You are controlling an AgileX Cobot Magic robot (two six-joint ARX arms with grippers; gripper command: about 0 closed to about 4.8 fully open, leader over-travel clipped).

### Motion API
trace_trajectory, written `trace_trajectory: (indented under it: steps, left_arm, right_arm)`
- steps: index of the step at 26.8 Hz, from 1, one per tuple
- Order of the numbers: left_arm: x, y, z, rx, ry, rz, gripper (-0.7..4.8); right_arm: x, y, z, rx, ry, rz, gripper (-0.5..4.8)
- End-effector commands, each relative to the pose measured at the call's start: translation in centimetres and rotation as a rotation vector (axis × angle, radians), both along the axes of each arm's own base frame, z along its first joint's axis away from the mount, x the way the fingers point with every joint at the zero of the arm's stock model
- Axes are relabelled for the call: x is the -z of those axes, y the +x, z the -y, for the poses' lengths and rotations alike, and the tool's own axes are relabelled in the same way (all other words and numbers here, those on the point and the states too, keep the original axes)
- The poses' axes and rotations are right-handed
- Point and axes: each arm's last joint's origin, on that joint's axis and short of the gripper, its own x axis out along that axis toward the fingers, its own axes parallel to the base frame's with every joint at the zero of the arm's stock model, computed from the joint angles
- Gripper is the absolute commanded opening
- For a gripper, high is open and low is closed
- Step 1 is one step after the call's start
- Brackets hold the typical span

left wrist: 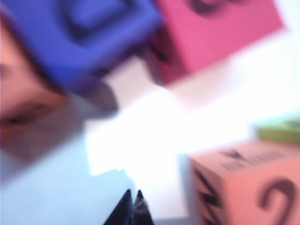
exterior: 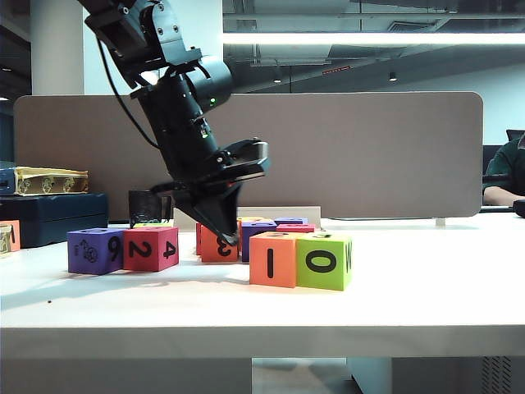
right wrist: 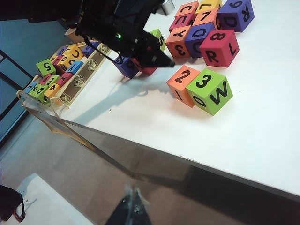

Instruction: Select the appropriate blocks from the scattered letter blocks on the table and arrange them in a row to spell out "23".

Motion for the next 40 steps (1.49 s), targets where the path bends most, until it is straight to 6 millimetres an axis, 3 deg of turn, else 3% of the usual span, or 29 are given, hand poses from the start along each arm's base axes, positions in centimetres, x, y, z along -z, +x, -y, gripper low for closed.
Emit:
trace_trajectory:
  steps: [1, 17, 20, 25, 28, 31, 36, 40]
  left_arm:
    - [0.4, -1.0, 0.7, 0.038, 0.005, -0.077, -0.06]
    - [0.6, -3.8, 3.7, 0.153, -0.005, -0.160, -0.06]
    - [0.6, -3.8, 3.6, 0.142, 0.019, -0.151, -0.06]
    - [0.6, -4.0, 2.5, 0.059, 0.236, -0.103, -0.06]
    - [0.0, -4.5, 2.1, 0.081, 0.277, -0.119, -0.06]
    - [-2.0, -5.2, 1.5, 0.078, 0.262, -0.094, -0.06]
    - [-8.2, -7.1, 0.1, 0.057, 0.155, 0.072, -0.06]
    - [-11.2, -8.6, -1.2, 0.020, 0.144, 0.169, -0.06]
  right_arm:
    - [-0.2, 0.0, 0.0, 0.000, -0.003, 0.015, -0.01]
    - [-0.1, 0.0, 0.0, -0.001, -0.002, 0.015, -0.01]
    - [-0.1, 0.0, 0.0, -0.001, -0.002, 0.014, -0.01]
    - [0.0, -0.1, 0.0, -0.002, -0.002, -0.002, -0.01]
    - [0.1, -0.1, 0.0, -0.003, -0.001, -0.012, -0.01]
    - [0.0, -0.1, 0.0, -0.003, -0.004, -0.004, -0.01]
    - [0.0, -0.1, 0.0, -0.010, -0.026, 0.017, -0.01]
    - [0.0, -0.1, 0.0, -0.015, -0.045, 0.034, -0.01]
